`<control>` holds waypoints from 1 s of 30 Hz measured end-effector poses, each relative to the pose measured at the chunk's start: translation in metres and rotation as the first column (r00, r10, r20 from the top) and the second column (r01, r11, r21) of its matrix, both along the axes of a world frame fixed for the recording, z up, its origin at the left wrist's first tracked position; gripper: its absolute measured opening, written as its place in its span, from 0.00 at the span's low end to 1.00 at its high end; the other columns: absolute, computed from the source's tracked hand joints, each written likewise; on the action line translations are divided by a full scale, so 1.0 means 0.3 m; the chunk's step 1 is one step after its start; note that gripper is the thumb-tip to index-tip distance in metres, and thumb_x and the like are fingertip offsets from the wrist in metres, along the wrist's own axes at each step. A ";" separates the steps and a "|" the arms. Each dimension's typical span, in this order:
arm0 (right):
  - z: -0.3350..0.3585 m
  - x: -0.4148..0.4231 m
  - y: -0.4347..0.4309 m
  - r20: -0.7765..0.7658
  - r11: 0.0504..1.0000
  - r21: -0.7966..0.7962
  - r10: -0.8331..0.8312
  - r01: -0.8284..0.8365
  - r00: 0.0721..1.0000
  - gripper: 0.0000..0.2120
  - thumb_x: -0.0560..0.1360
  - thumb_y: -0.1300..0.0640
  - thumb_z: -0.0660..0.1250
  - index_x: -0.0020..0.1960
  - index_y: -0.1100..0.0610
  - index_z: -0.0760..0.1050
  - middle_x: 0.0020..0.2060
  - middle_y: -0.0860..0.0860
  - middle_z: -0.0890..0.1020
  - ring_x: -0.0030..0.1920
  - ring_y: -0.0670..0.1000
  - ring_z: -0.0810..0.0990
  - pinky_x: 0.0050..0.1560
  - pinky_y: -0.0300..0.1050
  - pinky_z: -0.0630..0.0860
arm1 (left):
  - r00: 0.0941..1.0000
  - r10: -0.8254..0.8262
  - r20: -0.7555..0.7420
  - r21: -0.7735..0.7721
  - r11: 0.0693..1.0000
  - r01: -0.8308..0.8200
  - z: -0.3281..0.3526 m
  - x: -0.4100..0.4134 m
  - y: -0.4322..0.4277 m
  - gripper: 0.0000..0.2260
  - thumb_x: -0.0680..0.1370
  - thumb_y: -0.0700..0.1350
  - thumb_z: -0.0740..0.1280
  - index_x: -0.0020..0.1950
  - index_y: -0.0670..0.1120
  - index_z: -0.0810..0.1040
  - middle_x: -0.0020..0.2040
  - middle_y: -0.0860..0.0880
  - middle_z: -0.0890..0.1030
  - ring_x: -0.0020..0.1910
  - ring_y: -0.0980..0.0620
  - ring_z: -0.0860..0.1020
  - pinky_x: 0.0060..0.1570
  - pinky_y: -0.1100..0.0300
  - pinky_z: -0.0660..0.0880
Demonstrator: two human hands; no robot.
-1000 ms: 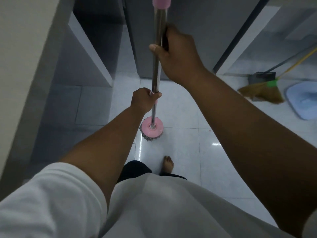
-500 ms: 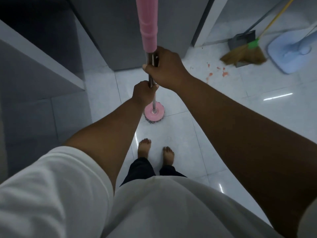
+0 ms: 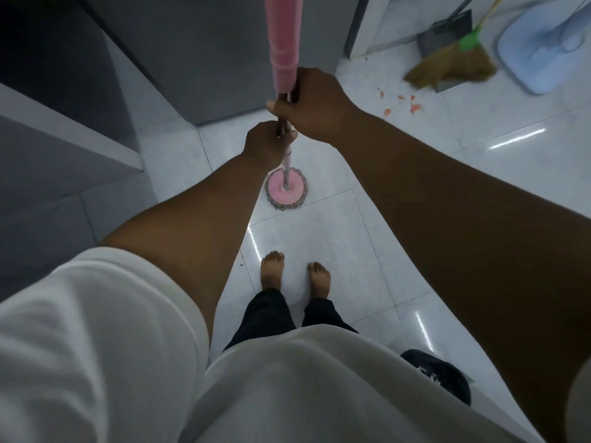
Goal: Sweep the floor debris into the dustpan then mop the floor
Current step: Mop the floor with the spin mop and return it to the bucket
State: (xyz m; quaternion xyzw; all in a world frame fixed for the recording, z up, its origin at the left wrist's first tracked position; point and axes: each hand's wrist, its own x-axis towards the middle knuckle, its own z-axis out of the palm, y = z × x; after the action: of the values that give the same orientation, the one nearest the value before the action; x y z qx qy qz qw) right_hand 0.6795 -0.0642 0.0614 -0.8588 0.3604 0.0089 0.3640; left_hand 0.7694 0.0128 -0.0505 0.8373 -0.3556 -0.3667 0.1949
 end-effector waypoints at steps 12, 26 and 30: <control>0.142 -0.023 -0.002 0.102 1.000 -0.010 0.012 -0.012 0.995 0.19 0.69 0.48 0.74 0.55 0.57 0.80 0.47 0.50 0.85 0.46 0.47 0.82 0.45 0.29 0.73 | 0.992 0.082 -0.098 -0.035 0.996 -0.086 0.002 -0.033 0.026 0.10 0.81 0.52 0.62 0.49 0.47 0.77 0.41 0.50 0.78 0.43 0.49 0.75 0.44 0.60 0.67; 0.330 -0.140 0.106 0.158 0.994 0.106 -0.042 0.025 0.986 0.23 0.71 0.50 0.75 0.63 0.56 0.76 0.55 0.48 0.83 0.54 0.47 0.82 0.60 0.40 0.76 | 0.923 0.115 -0.368 -0.168 0.968 -0.188 0.146 -0.006 0.150 0.03 0.74 0.47 0.73 0.46 0.54 0.82 0.37 0.61 0.81 0.34 0.65 0.76 0.42 0.68 0.70; 0.394 -0.188 0.136 0.308 0.982 0.189 -0.084 0.026 0.948 0.23 0.71 0.54 0.75 0.64 0.59 0.75 0.54 0.51 0.83 0.54 0.48 0.83 0.60 0.49 0.79 | 0.881 0.053 -0.470 -0.215 0.961 -0.173 0.189 0.011 0.172 0.08 0.74 0.43 0.74 0.53 0.48 0.83 0.42 0.53 0.82 0.40 0.56 0.77 0.51 0.58 0.75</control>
State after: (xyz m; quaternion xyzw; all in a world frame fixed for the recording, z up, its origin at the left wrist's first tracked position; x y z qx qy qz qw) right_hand 0.6231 -0.0235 0.1797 -0.8018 0.3192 -0.1051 0.4941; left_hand 0.7727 0.0644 0.0061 0.7146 -0.2927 -0.4945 0.3989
